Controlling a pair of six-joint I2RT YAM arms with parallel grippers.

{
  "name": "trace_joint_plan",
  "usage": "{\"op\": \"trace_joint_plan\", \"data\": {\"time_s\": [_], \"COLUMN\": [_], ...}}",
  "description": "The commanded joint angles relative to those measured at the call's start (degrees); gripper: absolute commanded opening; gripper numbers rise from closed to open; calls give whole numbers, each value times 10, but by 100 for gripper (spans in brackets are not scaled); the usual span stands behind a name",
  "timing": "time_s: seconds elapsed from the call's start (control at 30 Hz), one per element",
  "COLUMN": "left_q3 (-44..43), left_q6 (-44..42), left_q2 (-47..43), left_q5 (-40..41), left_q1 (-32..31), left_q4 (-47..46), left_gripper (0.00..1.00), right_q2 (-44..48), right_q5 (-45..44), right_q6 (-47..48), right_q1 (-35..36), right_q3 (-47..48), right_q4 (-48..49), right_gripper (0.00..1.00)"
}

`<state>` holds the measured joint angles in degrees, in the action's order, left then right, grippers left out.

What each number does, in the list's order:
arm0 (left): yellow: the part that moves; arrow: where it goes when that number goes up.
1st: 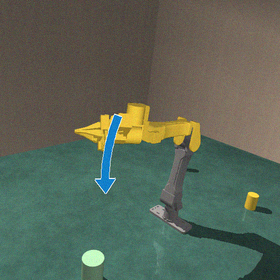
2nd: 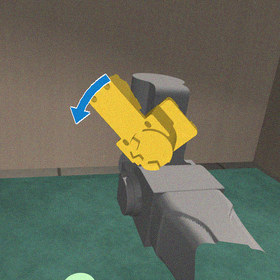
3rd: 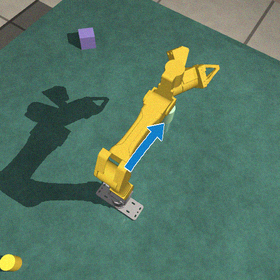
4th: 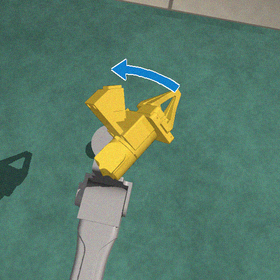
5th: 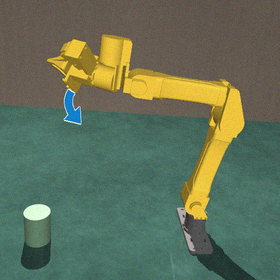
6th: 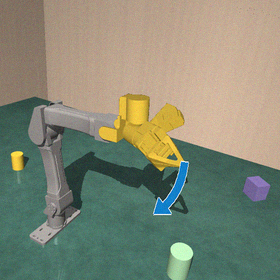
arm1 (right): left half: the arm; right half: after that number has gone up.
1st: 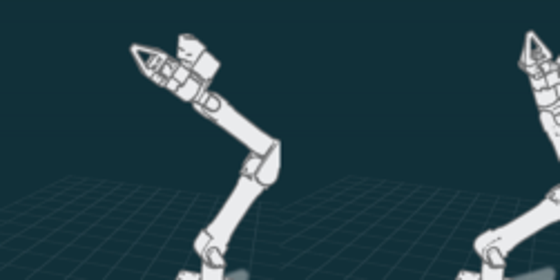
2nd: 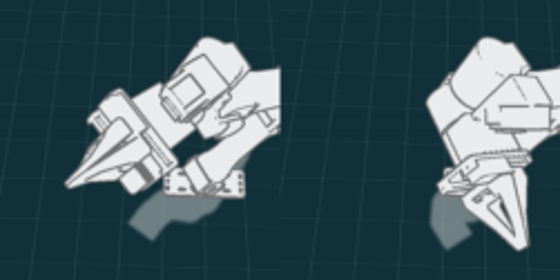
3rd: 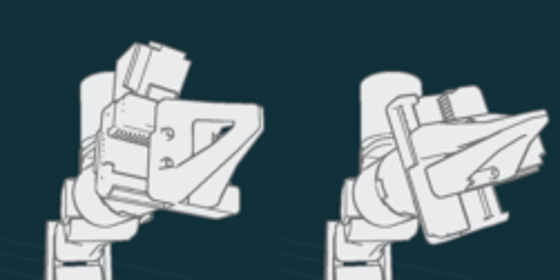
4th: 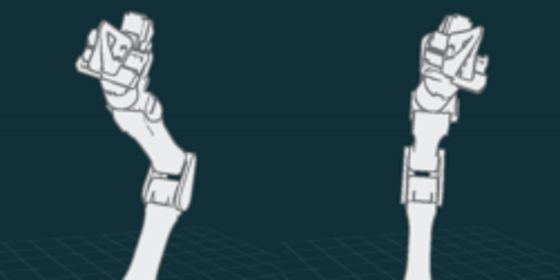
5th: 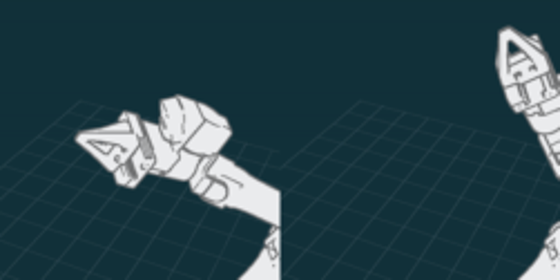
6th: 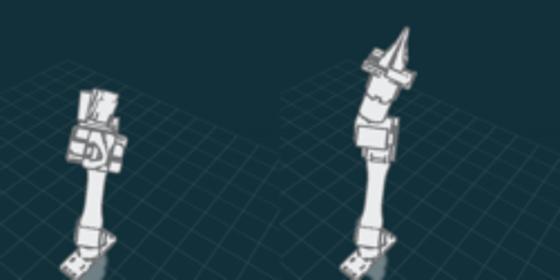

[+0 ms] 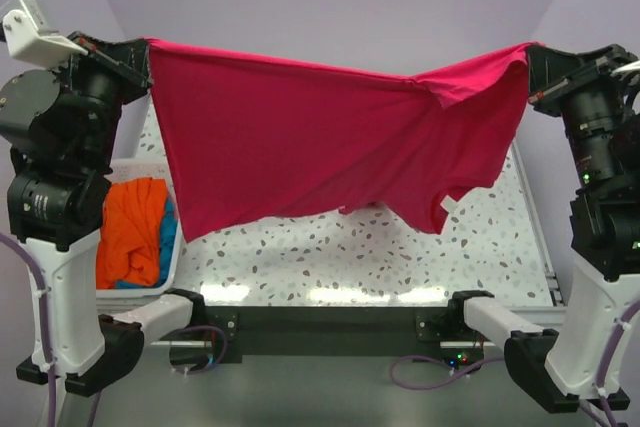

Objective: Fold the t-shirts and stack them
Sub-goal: Flatten the tshirt out

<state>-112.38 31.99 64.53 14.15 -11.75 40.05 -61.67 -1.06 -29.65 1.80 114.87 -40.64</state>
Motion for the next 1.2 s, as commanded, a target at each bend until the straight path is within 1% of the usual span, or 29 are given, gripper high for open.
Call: {"op": "trace_joint_plan", "data": {"time_s": [0.0,0.07,0.1,0.13,0.17,0.2,0.23,0.3,0.33,0.37,0.4,0.43,0.47,0.5,0.53,0.57,0.6,0.63,0.67,0.7,0.77,0.87,0.9,0.97,1.0,1.03,1.07,1.1,1.17], "left_q3": [15,36,44,60,67,68,52,16,-45,-83,-180,-234,-287,-350,-346,-321,-254,-228,-216,-216,-208,-145,-98,-38,32,72,113,198,287], "left_q6": [-9,-6,-5,-5,-7,-4,-3,7,15,20,30,36,42,62,79,98,141,157,166,169,169,167,161,156,159,162,165,168,164], "left_q2": [56,90,103,129,145,163,209,264,324,357,391,455,485,505,513,502,488,463,458,457,448,410,397,352,337,303,286,268,210], "left_q5": [-4,-17,-27,-35,-45,-69,-89,-152,-172,-197,-233,-245,-259,-289,-307,-324,-353,-365,-373,-387,-405,-418,-418,-416,-418,-423,-425,-424,-418], "left_q1": [2,3,4,6,14,20,37,54,73,82,89,102,109,117,144,160,174,201,212,220,240,254,255,255,255,254,253,253,248], "left_q4": [-22,-55,-70,-107,-130,-147,-175,-197,-204,-207,-206,-190,-189,-195,-241,-278,-316,-374,-385,-385,-379,-384,-383,-384,-389,-392,-412,-416,-415], "left_gripper": [0,0,0,0,0,0,0,0,0,0,0,0,0,0,0,0,0,0,0,0,0,0,0,0,0,0,0,0,0], "right_q2": [-55,-101,-121,-155,-179,-202,-256,-312,-375,-403,-434,-458,-498,-511,-517,-519,-507,-493,-481,-458,-438,-393,-384,-339,-322,-283,-265,-242,-185], "right_q5": [46,80,117,142,158,178,186,199,203,206,206,202,200,195,186,180,172,168,157,155,150,150,152,151,153,153,152,154,158], "right_q6": [19,14,10,7,-3,-8,-10,-17,-21,-24,-27,-30,-34,-36,-39,-45,-48,-51,-52,-52,-44,-42,-40,-40,-41,-42,-44,-46,-50], "right_q1": [-4,-5,-4,-4,-5,-4,-4,-4,-4,-4,-5,-5,-4,-5,-4,-5,-4,-5,-5,-5,-6,-7,-8,-8,-9,-9,-9,-9,-9], "right_q3": [-5,-18,-22,-32,-33,-28,-6,32,93,129,207,246,282,312,346,349,342,309,288,251,221,140,97,33,-6,-88,-130,-215,-298], "right_q4": [57,85,120,144,182,195,208,230,230,222,217,210,206,209,215,237,253,270,296,304,310,326,318,321,326,331,339,341,341], "right_gripper": [0,0,0,0,0,0,0,0,0,0,0,0,0,0,0,0,0,0,0,0,0,0,0,0,0,0,0,0,0]}}
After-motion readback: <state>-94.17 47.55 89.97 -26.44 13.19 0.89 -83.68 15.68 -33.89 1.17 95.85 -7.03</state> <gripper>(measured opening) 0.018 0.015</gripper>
